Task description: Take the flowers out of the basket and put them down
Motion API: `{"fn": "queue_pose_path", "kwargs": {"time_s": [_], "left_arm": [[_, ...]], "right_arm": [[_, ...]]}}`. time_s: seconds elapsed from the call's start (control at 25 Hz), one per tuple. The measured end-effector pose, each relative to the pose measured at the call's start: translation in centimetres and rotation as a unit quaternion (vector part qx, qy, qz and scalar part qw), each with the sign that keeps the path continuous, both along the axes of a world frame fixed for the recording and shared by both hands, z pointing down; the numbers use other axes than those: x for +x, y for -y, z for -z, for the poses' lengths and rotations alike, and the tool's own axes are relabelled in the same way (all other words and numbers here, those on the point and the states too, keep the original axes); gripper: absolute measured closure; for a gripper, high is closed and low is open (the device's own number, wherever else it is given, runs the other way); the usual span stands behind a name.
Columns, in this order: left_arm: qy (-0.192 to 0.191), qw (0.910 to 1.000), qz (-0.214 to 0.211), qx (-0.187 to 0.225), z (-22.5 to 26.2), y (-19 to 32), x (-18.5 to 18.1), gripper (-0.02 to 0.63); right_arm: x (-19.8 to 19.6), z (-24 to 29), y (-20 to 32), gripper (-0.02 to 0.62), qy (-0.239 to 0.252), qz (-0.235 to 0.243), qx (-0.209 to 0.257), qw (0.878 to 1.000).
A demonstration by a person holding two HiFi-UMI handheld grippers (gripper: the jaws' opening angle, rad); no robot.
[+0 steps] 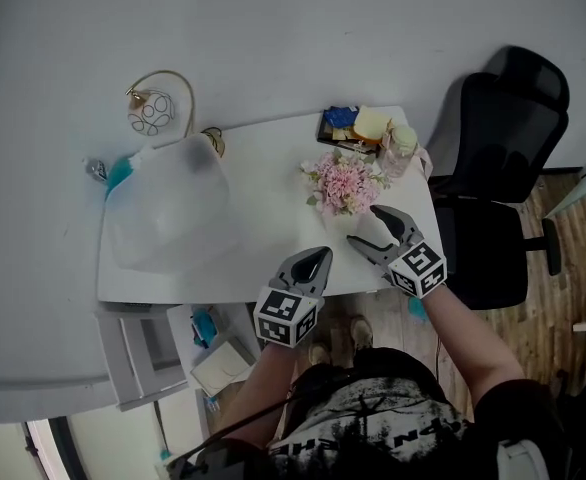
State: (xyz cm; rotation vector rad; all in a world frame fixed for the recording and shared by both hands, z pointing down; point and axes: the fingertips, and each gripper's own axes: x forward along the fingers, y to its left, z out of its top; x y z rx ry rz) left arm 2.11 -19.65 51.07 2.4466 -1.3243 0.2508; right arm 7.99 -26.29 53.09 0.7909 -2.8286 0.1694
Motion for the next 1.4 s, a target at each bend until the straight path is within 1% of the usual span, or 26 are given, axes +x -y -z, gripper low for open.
{"fn": "queue_pose_path", "kwargs": {"time_s": [0.04, 0.08, 0.12, 0.2, 0.28, 0.32, 0.44, 0.72, 0.96, 1.16, 1.4], "left_arm": [[-0.001, 1.0000, -0.003, 0.000, 0.0, -0.2, -0.1, 0.592], [-0.002, 1.0000, -0.005, 0.000, 0.1, -0.4, -0.2, 0.592], [-0.002, 1.0000, -0.007, 0.001, 0.2, -0.5, -0.2, 0.592], [0.000, 0.9999, -0.012, 0.004, 0.5, -0.8, -0.3, 0.592], [0.000, 0.9998, -0.018, 0.007, 0.7, -1.1, -0.4, 0.592], [0.000, 0.9997, -0.021, 0.008, 0.8, -1.2, -0.4, 0.592], [0.003, 0.9994, -0.031, 0.012, 1.0, -1.6, -0.4, 0.592], [0.004, 0.9985, -0.052, 0.017, 0.9, -2.5, 0.5, 0.592], [0.005, 0.9979, -0.063, 0.017, 0.9, -2.9, 0.7, 0.592], [0.006, 0.9977, -0.066, 0.012, 0.5, -3.1, 0.6, 0.592], [0.003, 0.9980, -0.062, 0.007, 0.2, -2.8, 0.6, 0.592]], "right_arm": [[0.1, 0.2, -0.4, 0.262, -0.003, -0.005, -0.001, 1.000], [0.3, 0.5, -0.8, 0.313, -0.006, -0.011, 0.001, 1.000], [0.5, 0.9, -1.2, 0.391, -0.007, -0.017, 0.004, 1.000], [0.7, 1.6, -2.0, 0.498, -0.003, -0.026, 0.004, 1.000], [1.0, 2.4, -2.9, 0.549, 0.004, -0.032, 0.003, 0.999], [1.0, 2.7, -3.3, 0.561, 0.007, -0.035, 0.002, 0.999], [1.1, 3.2, -4.6, 0.578, 0.005, -0.032, 0.001, 0.999], [2.3, 3.5, -6.8, 0.578, -0.023, -0.038, 0.011, 0.999], [3.3, 2.8, -7.5, 0.578, -0.025, -0.051, 0.001, 0.998], [3.6, 2.2, -7.5, 0.580, -0.031, -0.064, 0.000, 0.997], [3.2, 2.0, -7.5, 0.580, -0.038, -0.056, -0.004, 0.998]]}}
